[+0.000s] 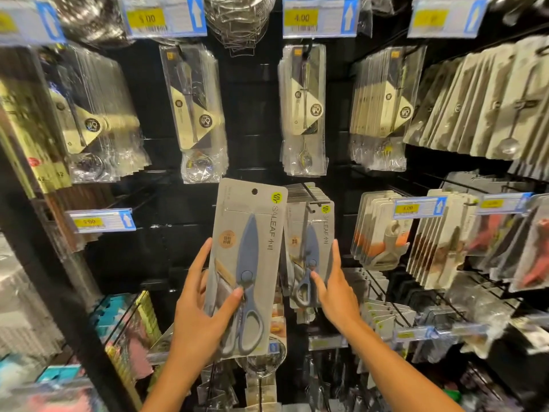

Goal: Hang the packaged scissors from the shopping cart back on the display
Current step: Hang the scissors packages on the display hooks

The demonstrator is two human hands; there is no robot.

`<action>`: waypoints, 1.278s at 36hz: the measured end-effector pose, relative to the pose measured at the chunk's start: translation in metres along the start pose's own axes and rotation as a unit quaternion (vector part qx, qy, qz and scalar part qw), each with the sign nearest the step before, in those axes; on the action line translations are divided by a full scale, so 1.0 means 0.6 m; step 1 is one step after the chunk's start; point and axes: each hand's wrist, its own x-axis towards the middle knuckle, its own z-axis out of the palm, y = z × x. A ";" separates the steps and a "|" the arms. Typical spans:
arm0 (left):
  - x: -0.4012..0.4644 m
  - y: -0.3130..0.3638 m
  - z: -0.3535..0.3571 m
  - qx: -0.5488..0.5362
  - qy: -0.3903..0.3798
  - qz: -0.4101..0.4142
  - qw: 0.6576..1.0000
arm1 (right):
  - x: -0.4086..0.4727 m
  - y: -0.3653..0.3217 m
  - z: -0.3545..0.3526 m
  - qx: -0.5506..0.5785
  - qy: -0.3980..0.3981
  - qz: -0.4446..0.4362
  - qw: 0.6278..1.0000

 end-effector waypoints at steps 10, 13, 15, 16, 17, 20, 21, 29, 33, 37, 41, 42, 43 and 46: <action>-0.007 0.003 -0.005 -0.009 0.000 -0.012 1.000 | -0.011 0.066 0.014 -0.042 -0.101 -0.012 0.994; -0.009 -0.002 -0.005 0.000 -0.005 -0.030 1.000 | -0.036 0.069 0.004 0.011 -0.125 -0.020 0.992; -0.010 -0.003 -0.002 0.007 -0.007 -0.032 0.999 | -0.053 0.051 -0.011 0.048 -0.135 -0.027 0.989; -0.011 -0.003 0.001 0.008 -0.009 -0.031 0.999 | -0.061 0.036 -0.022 0.070 -0.141 -0.034 0.987; -0.011 -0.002 0.006 0.008 -0.010 -0.029 1.000 | -0.069 0.019 -0.033 0.094 -0.147 -0.041 0.984; -0.011 -0.001 0.024 0.001 -0.015 -0.021 1.000 | -0.090 -0.042 -0.068 0.178 -0.158 -0.057 0.970; -0.011 -0.001 0.029 -0.003 -0.018 -0.019 1.000 | -0.095 -0.063 -0.077 0.206 -0.156 -0.064 0.964; -0.016 0.002 0.082 -0.043 -0.030 -0.007 0.999 | -0.113 -0.126 -0.118 0.299 -0.108 -0.073 0.945; -0.019 0.003 0.092 -0.059 -0.064 -0.032 0.996 | -0.116 -0.114 -0.120 0.292 -0.065 -0.060 0.952; -0.022 -0.006 0.095 -0.059 -0.103 -0.057 0.991 | -0.127 -0.095 -0.118 0.282 -0.065 -0.047 0.956; -0.022 -0.024 0.102 -0.026 -0.127 -0.067 0.989 | -0.142 -0.074 -0.108 0.260 -0.056 -0.043 0.963; -0.022 -0.027 0.106 -0.019 -0.132 -0.067 0.989 | -0.143 -0.068 -0.105 0.256 -0.054 -0.036 0.965; -0.022 -0.030 0.110 -0.013 -0.137 -0.070 0.988 | -0.144 -0.062 -0.102 0.251 -0.052 -0.031 0.966; -0.019 -0.036 0.123 -0.007 -0.151 -0.077 0.985 | -0.142 -0.052 -0.101 0.246 -0.045 -0.022 0.968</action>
